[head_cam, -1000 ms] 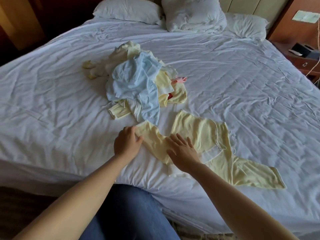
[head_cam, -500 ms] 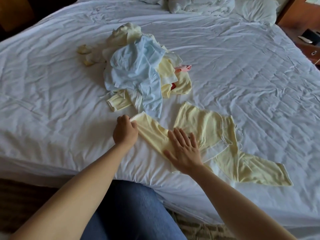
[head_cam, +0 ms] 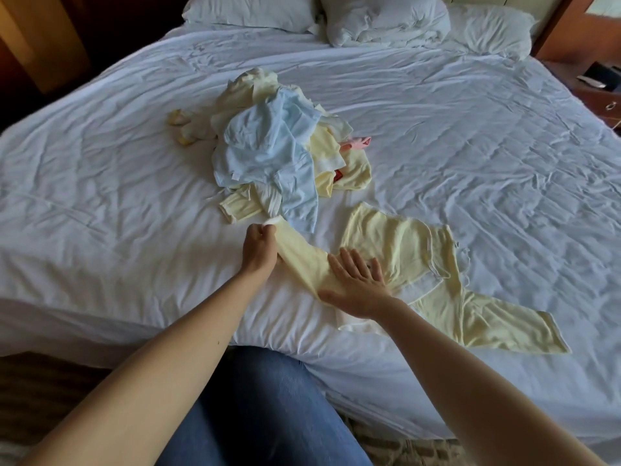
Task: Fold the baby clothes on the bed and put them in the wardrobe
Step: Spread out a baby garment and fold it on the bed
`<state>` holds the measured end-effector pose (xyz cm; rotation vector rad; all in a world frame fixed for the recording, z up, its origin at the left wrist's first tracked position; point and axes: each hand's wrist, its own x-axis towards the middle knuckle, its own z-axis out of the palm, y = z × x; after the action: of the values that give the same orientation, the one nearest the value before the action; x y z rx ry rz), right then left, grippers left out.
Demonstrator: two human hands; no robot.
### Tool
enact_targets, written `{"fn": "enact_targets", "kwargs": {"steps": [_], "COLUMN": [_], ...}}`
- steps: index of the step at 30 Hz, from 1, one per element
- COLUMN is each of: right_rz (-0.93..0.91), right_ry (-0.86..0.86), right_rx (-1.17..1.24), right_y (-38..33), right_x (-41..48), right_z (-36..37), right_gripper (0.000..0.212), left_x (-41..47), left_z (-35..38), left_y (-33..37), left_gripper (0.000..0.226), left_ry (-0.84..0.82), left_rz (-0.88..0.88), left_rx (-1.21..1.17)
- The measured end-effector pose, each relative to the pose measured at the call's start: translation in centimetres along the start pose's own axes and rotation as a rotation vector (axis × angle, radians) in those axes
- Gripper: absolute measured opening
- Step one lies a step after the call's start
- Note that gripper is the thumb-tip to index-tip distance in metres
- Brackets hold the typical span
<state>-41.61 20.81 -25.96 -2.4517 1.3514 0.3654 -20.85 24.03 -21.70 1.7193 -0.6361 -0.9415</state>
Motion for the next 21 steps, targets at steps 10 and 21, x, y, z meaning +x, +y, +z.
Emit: {"fn": "enact_targets", "kwargs": {"steps": [10, 21], "right_rz": [-0.055, 0.183], "right_ry": [0.155, 0.245], "right_rx": [0.01, 0.091], "right_y": [6.0, 13.7], "right_x": [-6.2, -13.0], "right_z": [0.5, 3.8], "right_gripper": [0.076, 0.093], "left_x": [-4.4, -9.3], "left_z": [4.9, 13.5], "left_y": [2.9, 0.6], "left_gripper": [0.017, 0.019], "left_ry": [-0.134, -0.382], "left_rz": [0.057, 0.306], "left_rx": [-0.107, 0.536]}}
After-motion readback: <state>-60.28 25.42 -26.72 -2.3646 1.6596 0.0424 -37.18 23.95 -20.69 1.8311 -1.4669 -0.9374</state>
